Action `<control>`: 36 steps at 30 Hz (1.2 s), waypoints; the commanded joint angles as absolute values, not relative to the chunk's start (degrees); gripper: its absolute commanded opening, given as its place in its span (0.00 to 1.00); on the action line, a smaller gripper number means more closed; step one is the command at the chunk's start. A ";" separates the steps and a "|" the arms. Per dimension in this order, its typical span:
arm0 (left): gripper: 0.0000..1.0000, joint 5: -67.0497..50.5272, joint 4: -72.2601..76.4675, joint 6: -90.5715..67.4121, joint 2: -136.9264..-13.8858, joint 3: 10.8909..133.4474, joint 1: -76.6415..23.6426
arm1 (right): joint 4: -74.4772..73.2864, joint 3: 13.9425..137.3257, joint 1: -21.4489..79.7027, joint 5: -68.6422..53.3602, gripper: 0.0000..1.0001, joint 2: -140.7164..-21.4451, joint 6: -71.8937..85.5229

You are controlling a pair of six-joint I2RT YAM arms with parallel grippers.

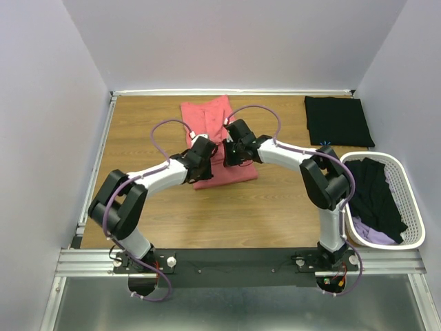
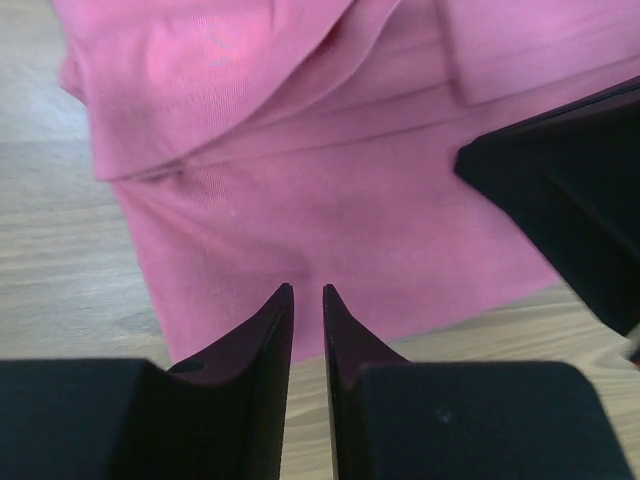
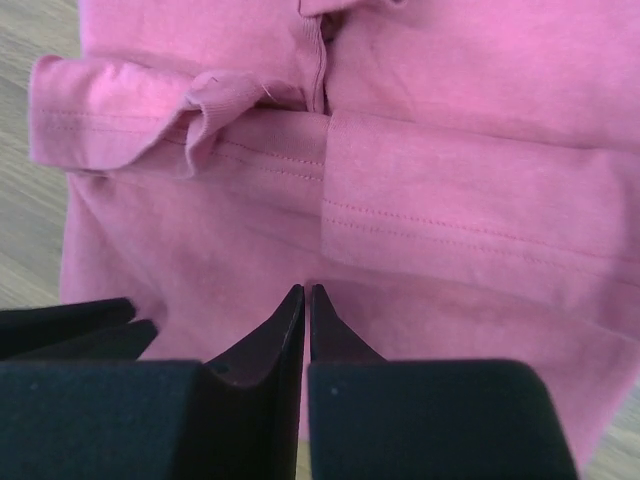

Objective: Fold and stack the t-shirts
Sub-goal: Fold the tshirt

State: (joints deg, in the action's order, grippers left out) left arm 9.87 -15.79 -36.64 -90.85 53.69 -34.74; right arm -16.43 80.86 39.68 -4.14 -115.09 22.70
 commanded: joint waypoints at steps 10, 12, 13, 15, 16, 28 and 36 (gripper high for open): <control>0.25 6.68 -19.77 -35.25 -98.00 55.46 -34.80 | -13.80 84.37 39.81 -3.96 0.11 -121.72 23.38; 0.25 6.33 -19.60 -35.16 -97.65 54.59 -34.80 | -13.80 86.21 39.64 -1.42 0.11 -122.69 22.24; 0.25 6.24 -19.60 -35.07 -97.47 54.32 -34.72 | -13.80 87.26 39.55 -0.80 0.11 -123.04 21.71; 0.25 5.89 -19.69 -34.89 -97.21 53.62 -34.80 | -13.80 89.20 39.11 1.65 0.11 -124.01 20.57; 0.25 5.63 -19.60 -34.72 -96.95 53.44 -34.80 | -13.80 91.73 38.50 2.28 0.11 -124.97 20.31; 0.25 2.37 -21.18 -34.01 -89.39 48.52 -34.98 | -13.80 104.77 34.54 5.64 0.13 -125.26 15.12; 0.37 5.71 -19.34 -36.21 -80.42 48.51 -31.91 | -13.80 92.21 34.45 -7.45 0.15 -114.44 14.85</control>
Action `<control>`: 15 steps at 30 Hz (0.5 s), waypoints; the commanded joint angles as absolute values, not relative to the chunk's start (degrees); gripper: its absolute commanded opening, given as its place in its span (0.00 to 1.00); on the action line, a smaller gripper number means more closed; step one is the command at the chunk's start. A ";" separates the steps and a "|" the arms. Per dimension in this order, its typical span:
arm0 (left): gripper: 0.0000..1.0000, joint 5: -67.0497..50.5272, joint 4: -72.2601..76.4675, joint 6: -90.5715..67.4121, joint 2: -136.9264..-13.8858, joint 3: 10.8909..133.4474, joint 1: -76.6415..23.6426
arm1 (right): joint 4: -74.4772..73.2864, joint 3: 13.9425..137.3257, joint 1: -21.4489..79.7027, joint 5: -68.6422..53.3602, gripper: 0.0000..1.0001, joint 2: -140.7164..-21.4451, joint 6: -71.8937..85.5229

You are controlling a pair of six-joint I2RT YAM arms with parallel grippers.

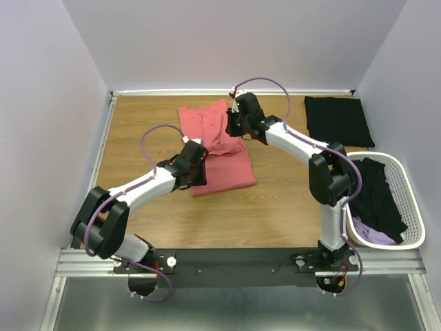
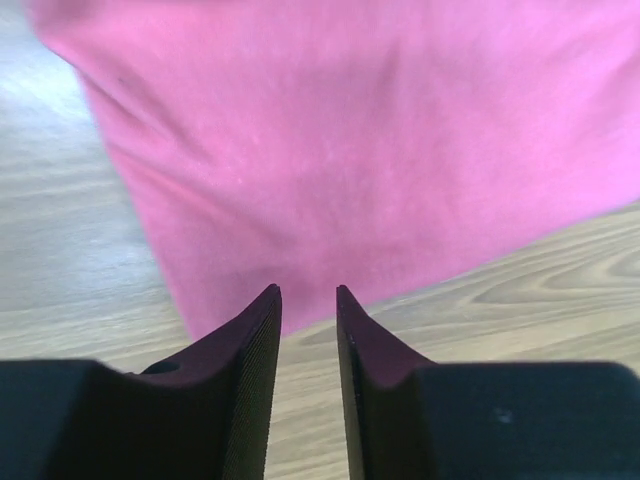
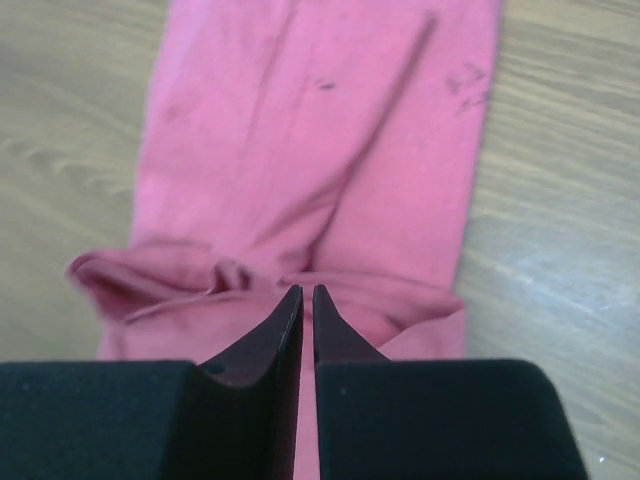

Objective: Fold and stack the t-shirts
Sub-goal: Fold the tshirt

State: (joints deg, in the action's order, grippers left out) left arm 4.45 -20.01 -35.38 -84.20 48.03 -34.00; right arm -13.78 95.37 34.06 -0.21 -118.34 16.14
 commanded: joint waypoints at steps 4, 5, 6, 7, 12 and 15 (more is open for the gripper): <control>0.37 5.98 -18.19 -34.02 -82.07 50.53 -29.01 | -13.71 86.24 34.37 -16.93 0.15 -112.41 13.54; 0.37 6.06 -18.28 -33.32 -83.22 51.23 -28.22 | -13.80 85.52 34.45 -18.53 0.15 -112.50 13.01; 0.37 6.06 -18.19 -32.96 -85.32 52.46 -27.78 | -13.80 85.00 34.37 -19.85 0.15 -112.67 12.40; 0.36 6.06 -17.58 -32.70 -86.47 52.99 -26.99 | -13.80 84.21 34.37 -21.52 0.15 -113.28 11.87; 0.33 6.33 -16.70 -30.68 -94.72 57.82 -24.09 | -13.80 83.58 34.36 -23.64 0.15 -116.09 10.38; 0.32 7.03 -16.96 -29.27 -98.86 61.86 -21.90 | -13.80 84.46 34.01 -25.31 0.15 -118.55 9.50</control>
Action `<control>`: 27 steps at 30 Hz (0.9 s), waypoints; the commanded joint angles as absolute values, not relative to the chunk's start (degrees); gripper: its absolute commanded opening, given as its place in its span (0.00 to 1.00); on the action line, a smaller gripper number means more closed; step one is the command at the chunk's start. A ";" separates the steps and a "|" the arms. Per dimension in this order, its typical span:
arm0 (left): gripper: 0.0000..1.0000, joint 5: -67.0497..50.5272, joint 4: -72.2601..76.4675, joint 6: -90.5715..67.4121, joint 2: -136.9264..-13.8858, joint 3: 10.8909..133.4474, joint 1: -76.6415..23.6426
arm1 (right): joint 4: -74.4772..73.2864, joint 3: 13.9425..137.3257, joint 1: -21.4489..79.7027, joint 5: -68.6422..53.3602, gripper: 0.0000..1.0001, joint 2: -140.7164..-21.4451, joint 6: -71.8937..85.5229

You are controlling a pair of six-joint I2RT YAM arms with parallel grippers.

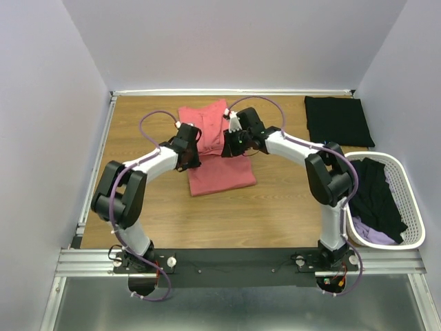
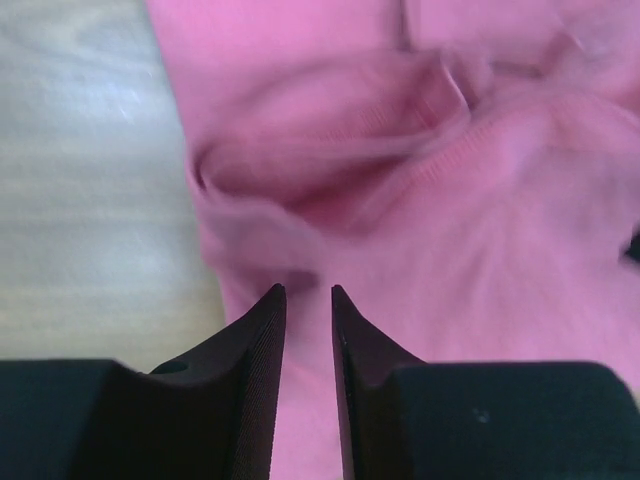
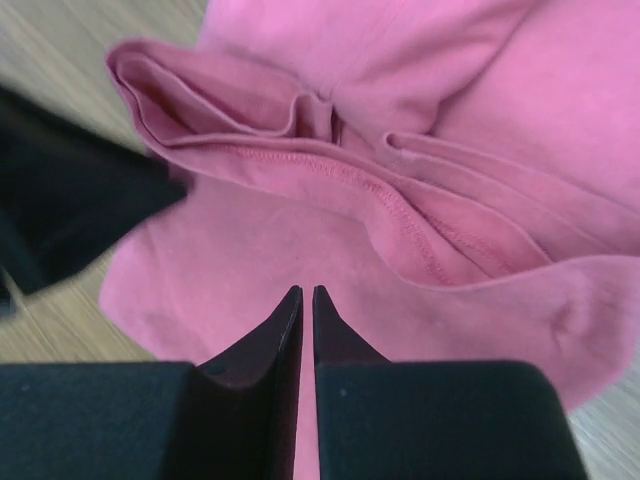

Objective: Fold and stack the t-shirts
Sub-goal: Fold the tshirt

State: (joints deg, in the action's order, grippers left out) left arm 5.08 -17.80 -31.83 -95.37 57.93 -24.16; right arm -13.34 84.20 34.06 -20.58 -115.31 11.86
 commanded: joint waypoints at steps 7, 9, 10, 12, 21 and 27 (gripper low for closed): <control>0.31 5.63 -16.79 -27.86 -101.86 65.04 -17.76 | -13.80 88.50 32.09 -27.33 0.14 -124.53 8.61; 0.31 5.62 -16.88 -27.16 -102.22 65.39 -17.23 | -13.80 89.55 31.47 -28.39 0.15 -125.68 8.61; 0.31 5.62 -16.79 -26.98 -102.65 65.65 -16.97 | -13.80 90.00 31.03 -28.48 0.14 -126.12 8.70; 0.31 4.58 -16.70 -26.81 -103.62 65.74 -16.09 | -13.80 91.66 29.97 -28.21 0.14 -127.44 9.05; 0.31 2.46 -15.03 -26.89 -106.00 65.39 -15.38 | -13.80 100.01 25.84 -29.88 0.15 -132.10 12.82; 0.34 3.25 -14.76 -27.16 -103.28 65.04 -14.41 | -13.62 100.29 23.29 -27.60 0.15 -132.28 15.91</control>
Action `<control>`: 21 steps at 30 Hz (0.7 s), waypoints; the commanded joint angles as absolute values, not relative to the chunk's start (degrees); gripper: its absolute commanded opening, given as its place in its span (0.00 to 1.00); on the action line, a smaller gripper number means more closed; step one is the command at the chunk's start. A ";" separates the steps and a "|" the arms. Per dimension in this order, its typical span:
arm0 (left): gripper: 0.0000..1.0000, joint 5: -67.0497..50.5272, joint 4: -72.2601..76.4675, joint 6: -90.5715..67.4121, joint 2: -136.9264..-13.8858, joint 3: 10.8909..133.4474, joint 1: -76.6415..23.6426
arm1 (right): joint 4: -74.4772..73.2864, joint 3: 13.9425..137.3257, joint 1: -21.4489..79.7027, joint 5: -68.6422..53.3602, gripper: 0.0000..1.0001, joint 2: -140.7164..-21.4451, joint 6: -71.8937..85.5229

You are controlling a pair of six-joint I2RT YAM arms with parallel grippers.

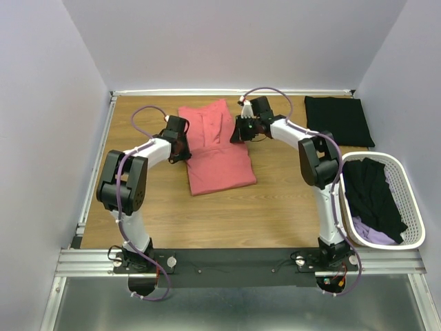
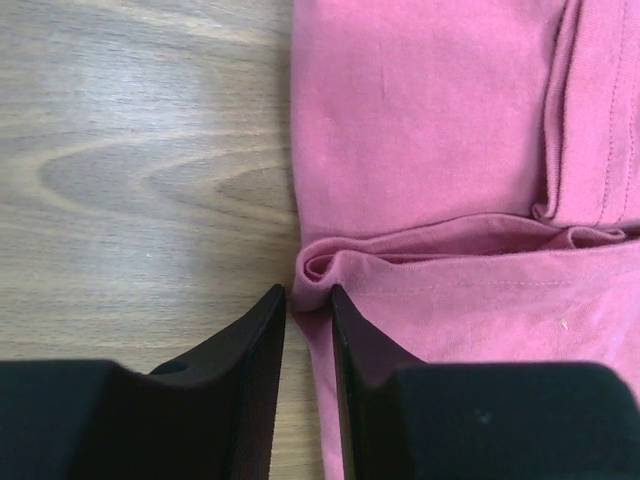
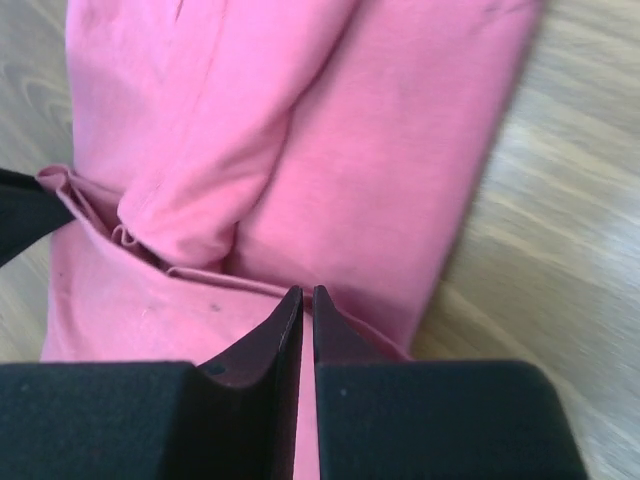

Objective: Fold and stack the t-shirts
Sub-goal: Fold the tshirt

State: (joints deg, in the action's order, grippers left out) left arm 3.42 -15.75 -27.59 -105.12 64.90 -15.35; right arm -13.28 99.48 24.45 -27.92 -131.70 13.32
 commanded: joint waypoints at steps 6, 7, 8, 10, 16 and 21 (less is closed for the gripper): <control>0.54 7.12 -14.68 -29.52 -94.85 62.76 -13.97 | -13.01 95.19 22.94 -26.81 0.18 -124.11 15.73; 0.58 7.55 -14.59 -30.05 -92.48 61.97 -14.06 | -12.83 94.66 22.94 -26.98 0.19 -122.97 16.25; 0.58 7.47 -13.98 -30.41 -91.24 61.27 -14.06 | -12.48 93.53 22.94 -27.77 0.19 -122.09 16.43; 0.58 6.51 -12.93 -31.90 -87.65 59.25 -13.98 | -11.26 92.38 22.94 -30.22 0.20 -120.24 17.22; 0.49 -3.56 -2.48 -35.94 -83.93 51.26 -14.06 | -8.61 90.26 22.59 -37.77 0.20 -121.19 18.02; 0.45 -10.02 2.10 -36.73 -91.30 50.54 -13.89 | -7.21 91.40 21.18 -44.73 0.20 -126.11 18.45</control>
